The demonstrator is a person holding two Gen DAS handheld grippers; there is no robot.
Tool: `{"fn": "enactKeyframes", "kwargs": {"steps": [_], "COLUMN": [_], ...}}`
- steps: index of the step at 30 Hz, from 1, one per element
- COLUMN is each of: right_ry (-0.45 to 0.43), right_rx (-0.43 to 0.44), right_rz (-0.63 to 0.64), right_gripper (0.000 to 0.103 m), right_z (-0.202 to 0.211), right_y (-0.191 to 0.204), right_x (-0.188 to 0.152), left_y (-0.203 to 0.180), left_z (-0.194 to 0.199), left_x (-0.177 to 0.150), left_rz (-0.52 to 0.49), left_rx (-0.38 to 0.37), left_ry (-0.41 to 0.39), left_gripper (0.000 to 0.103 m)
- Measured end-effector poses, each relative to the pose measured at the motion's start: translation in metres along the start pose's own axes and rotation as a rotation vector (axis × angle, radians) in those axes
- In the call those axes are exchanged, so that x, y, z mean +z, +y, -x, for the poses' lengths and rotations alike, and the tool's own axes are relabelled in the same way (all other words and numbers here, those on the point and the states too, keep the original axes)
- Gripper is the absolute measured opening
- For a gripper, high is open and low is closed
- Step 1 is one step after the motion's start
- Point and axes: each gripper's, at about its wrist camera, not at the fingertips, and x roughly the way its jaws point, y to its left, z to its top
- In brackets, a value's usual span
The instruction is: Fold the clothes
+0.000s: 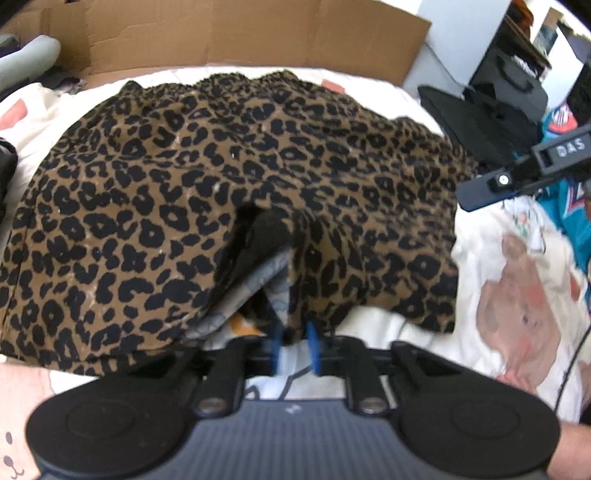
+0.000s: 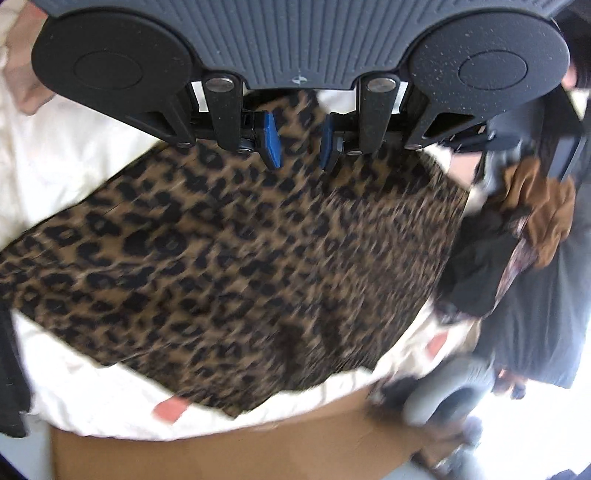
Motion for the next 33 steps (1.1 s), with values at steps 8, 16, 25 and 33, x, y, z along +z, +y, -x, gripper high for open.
{"fn": "enactKeyframes", "kwargs": {"steps": [8, 16, 25, 33], "right_ry": [0.079, 0.139, 0.199, 0.203], "right_rx": [0.053, 0.094, 0.125, 0.19], "right_rz": [0.062, 0.075, -0.049, -0.259], "right_gripper": [0.037, 0.042, 0.042, 0.042], "right_z": [-0.017, -0.031, -0.055, -0.066], "right_y": [0.025, 0.034, 0.021, -0.002], "right_x": [-0.017, -0.03, -0.044, -0.05], "left_y": [-0.006, -0.026, -0.034, -0.038], "left_z": [0.017, 0.015, 0.0, 0.01], "left_x": [-0.005, -0.006, -0.019, -0.024], "left_rz": [0.072, 0.05, 0.063, 0.013], "left_rx": [-0.137, -0.244, -0.283, -0.286], "left_ry": [-0.001, 0.024, 0.072, 0.061], "left_gripper": [0.004, 0.003, 0.004, 0.006]}}
